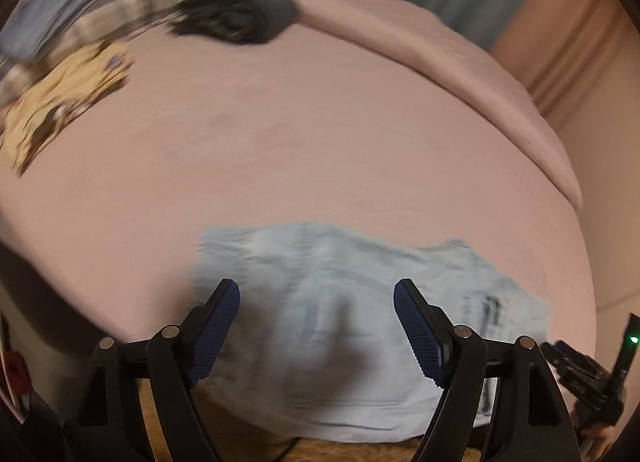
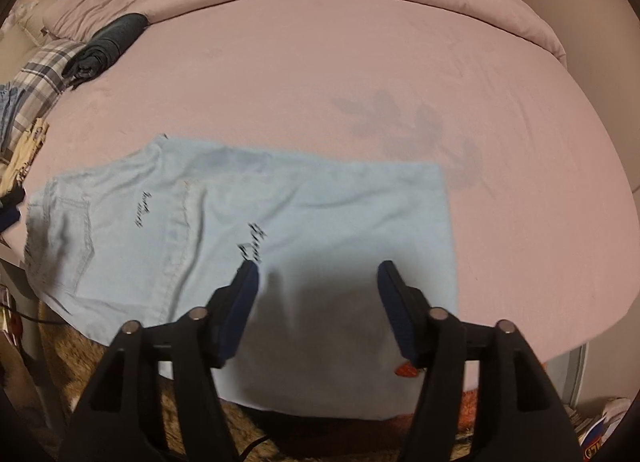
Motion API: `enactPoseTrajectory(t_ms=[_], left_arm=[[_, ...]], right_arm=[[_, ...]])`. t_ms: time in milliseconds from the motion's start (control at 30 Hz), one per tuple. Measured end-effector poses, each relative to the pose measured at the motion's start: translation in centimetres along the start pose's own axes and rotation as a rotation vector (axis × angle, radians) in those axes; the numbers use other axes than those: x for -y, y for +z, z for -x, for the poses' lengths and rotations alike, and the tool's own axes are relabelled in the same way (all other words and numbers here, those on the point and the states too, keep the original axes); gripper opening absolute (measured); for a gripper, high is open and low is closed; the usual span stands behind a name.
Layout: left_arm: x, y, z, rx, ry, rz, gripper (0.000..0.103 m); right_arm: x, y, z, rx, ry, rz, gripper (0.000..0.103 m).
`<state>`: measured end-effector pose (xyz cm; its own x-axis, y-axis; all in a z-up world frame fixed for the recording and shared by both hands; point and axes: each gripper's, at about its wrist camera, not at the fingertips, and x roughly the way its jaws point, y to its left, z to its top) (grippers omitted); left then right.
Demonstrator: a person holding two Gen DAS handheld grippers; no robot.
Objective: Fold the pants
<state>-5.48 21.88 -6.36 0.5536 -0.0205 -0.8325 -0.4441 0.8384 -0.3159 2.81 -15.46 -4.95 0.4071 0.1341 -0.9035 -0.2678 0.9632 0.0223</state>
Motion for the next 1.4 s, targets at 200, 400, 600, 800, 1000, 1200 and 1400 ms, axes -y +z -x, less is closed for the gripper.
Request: enactPoseTrajectory(t_ms=[200,400,600,800,1000,1200,1400], left_arm=[[-3.1,-1.2,-0.8,-0.036,-0.007,0.076,0.079],[-5.2,-3.0,-2.5,-0.109,-0.003,0.126,0.079],[-6.1,-3.7,-3.2,-0.120,-0.025,0.156,0.080],[-4.5,-4.3,-3.1,-0.113,-0.010,0.124,0.060],[-4.2,-4.3,-1.4,-0.078,-0.016,0.128,0.026],[0.9,-2.3,4.5,0.067,-0.170,0.034,0.015],[9.6,-2.4,6.9,0.102,-0.375,-0.204,0.015]], right_arm=[[-3.0,1.3,-0.7,0.010,0.067,0.061,0.067],[-5.3,0.2,-6.4,-0.121,0.093,0.071,0.069],[-6.0,0.4,-6.5,-0.104,0.078,0.092,0.070],[-6.5,0.5,-6.8,-0.099,0.059,0.096,0.071],[-6.4,0.5,-6.5,-0.094,0.064,0.089,0.071],[-5.4,0.3,-6.0,-0.091,0.090,0.053,0.071],[-2.9,0.1,-4.9,-0.076,0.165,-0.042,0.067]])
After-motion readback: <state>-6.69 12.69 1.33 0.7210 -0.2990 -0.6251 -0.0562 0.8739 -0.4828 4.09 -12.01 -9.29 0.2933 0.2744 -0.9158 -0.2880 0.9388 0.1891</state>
